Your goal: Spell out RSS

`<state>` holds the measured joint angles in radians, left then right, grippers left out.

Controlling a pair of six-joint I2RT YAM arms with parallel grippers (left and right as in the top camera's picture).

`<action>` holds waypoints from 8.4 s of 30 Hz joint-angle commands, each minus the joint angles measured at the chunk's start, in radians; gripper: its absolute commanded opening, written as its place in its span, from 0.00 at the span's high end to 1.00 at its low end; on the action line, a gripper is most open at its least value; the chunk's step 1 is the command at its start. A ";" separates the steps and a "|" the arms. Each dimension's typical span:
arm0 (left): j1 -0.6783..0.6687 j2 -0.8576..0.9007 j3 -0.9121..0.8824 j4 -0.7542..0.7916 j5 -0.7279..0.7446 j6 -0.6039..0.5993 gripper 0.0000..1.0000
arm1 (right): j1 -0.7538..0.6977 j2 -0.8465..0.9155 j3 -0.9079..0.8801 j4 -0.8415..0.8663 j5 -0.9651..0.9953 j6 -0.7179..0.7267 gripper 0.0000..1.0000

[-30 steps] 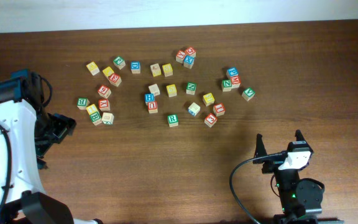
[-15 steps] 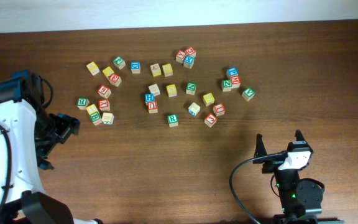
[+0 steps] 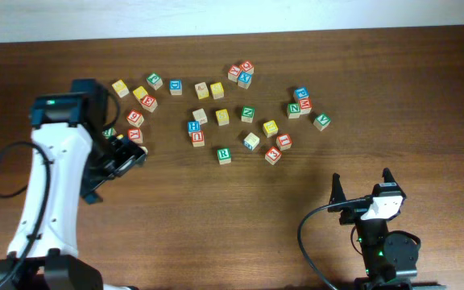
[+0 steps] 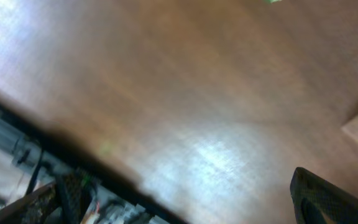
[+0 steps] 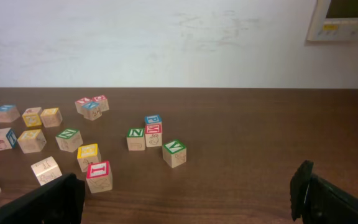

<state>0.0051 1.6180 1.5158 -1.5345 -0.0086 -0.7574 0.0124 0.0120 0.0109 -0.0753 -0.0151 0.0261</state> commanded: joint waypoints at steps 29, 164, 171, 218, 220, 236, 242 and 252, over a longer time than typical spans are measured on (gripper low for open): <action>0.177 0.006 0.003 0.107 -0.198 -0.068 0.01 | -0.006 -0.006 -0.005 -0.006 0.009 0.004 0.02; 0.246 0.006 -0.111 0.224 -0.111 0.037 0.01 | 0.700 2.301 1.874 -0.990 0.010 0.463 0.32; 0.246 0.006 -0.111 0.224 -0.111 0.037 0.01 | 0.700 2.303 1.862 -0.978 0.031 0.481 0.42; 0.246 0.006 -0.111 0.225 -0.111 0.037 0.01 | 0.693 2.303 1.826 -0.911 0.073 0.492 0.57; 0.246 0.006 -0.111 0.224 -0.111 0.037 0.01 | 0.693 2.303 1.826 -0.908 0.073 0.492 0.58; 0.246 0.006 -0.111 0.224 -0.111 0.037 0.01 | 0.693 2.303 1.799 -0.880 0.080 0.492 0.62; 0.246 0.006 -0.111 0.224 -0.111 0.037 0.01 | 0.693 2.303 1.799 -0.873 0.080 0.491 0.65; 0.246 0.006 -0.111 0.224 -0.111 0.037 0.01 | 0.693 2.303 1.801 -0.867 0.079 0.491 0.65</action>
<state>0.2481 1.6184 1.4113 -1.3113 -0.1158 -0.7292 0.7078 2.3013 1.8153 -0.9443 0.0490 0.5167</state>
